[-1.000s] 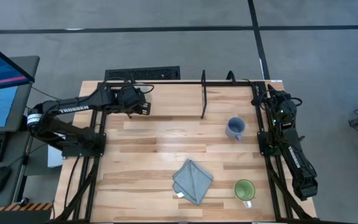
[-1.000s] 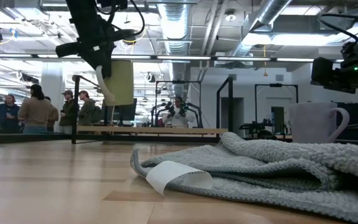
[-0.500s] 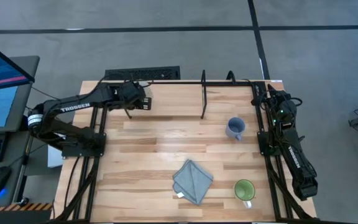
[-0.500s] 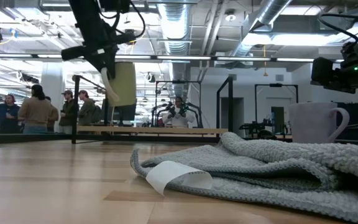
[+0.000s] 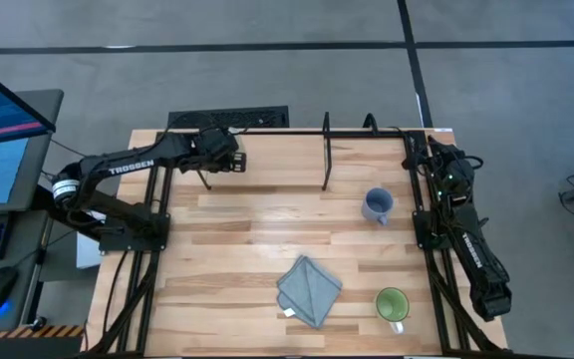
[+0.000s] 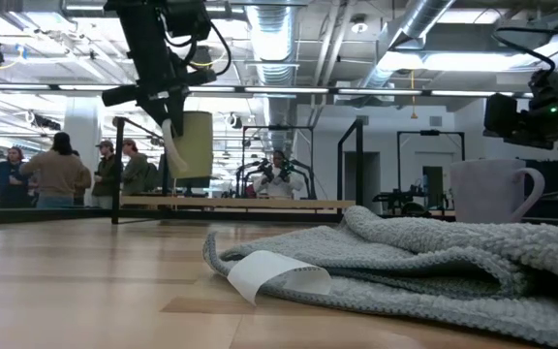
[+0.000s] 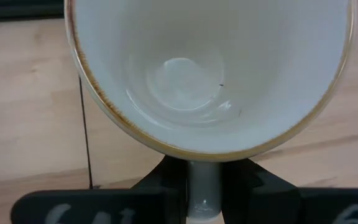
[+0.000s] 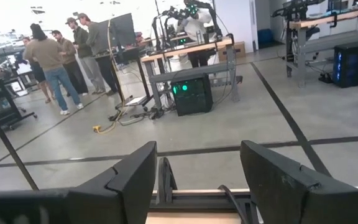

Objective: Stack small to large cups/mugs on shelf
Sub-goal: Put the green mug on the shelf, then put the green mug with white handle on the shelf

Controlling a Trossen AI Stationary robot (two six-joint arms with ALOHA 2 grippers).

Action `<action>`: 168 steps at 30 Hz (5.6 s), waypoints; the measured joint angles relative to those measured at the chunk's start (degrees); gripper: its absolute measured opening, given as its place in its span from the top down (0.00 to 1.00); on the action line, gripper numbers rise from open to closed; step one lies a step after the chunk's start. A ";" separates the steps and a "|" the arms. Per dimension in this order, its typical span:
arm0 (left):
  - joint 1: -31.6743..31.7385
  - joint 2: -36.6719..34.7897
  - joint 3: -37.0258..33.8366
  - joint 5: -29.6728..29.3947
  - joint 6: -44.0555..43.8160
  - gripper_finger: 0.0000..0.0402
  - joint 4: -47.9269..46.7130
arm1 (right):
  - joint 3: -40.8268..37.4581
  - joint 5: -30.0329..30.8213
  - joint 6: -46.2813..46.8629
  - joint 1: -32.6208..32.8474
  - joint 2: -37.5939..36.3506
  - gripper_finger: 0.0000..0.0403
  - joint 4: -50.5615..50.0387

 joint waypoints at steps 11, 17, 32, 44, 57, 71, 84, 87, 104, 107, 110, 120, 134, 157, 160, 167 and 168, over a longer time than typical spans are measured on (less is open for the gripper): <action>0.00 0.00 0.00 -0.63 -4.95 0.90 -1.96 | 0.00 0.02 0.00 0.00 1.43 0.37 0.04; 0.00 2.16 0.00 -0.72 -5.21 0.90 -2.00 | 0.00 0.04 -0.02 0.00 1.43 0.37 0.07; 1.62 6.51 0.00 1.33 -3.31 0.90 0.10 | 0.02 0.07 -0.48 0.00 1.43 0.37 0.09; 2.75 6.45 0.11 3.47 -4.80 0.85 -0.41 | 0.00 0.07 -0.52 0.00 1.43 0.37 0.09; 2.91 6.43 0.11 3.98 -4.74 0.76 -0.66 | 0.00 0.05 -0.55 0.00 1.43 0.37 0.07; 2.91 6.45 0.07 4.31 -4.68 0.75 -0.41 | 0.00 0.05 -0.55 0.00 1.43 0.37 0.07; 2.89 6.47 0.04 4.51 -4.61 0.66 -0.59 | 0.00 0.05 -0.55 0.00 1.43 0.37 0.07; 2.86 6.47 0.04 4.98 -4.47 0.56 -0.84 | 0.00 0.04 -0.55 0.00 1.43 0.37 0.07; 1.96 6.38 0.14 8.71 -6.11 0.24 -2.65 | 0.00 0.04 -0.55 0.00 1.43 0.37 0.07; 1.75 6.38 0.11 8.79 -6.06 0.24 -2.71 | 0.00 0.04 -0.55 0.00 1.42 0.37 0.05; 1.75 6.33 0.09 8.43 -5.63 0.24 -2.61 | 0.00 0.04 -0.55 0.00 1.43 0.37 0.07; 1.66 2.59 -0.28 9.97 -6.95 0.24 -2.14 | 0.01 0.05 -0.55 0.00 1.41 0.37 0.07; 1.73 1.97 -0.15 8.55 -6.50 0.24 -2.24 | 0.00 0.04 -0.57 0.00 1.41 0.37 0.04; 1.35 0.00 4.30 9.28 -6.93 0.24 -5.52 | 0.00 0.04 -0.61 0.00 1.41 0.37 0.05; 0.53 -0.02 7.84 7.68 -6.93 0.24 -8.55 | 0.02 0.07 -0.63 -0.02 1.42 0.37 0.04; -2.73 -0.07 16.75 -2.45 -4.04 0.24 -17.05 | 0.00 0.05 -1.03 -0.02 1.43 0.37 0.04; -3.71 -0.22 17.55 -4.09 -2.98 0.24 -17.47 | 0.00 0.04 -1.03 0.00 1.43 0.37 0.04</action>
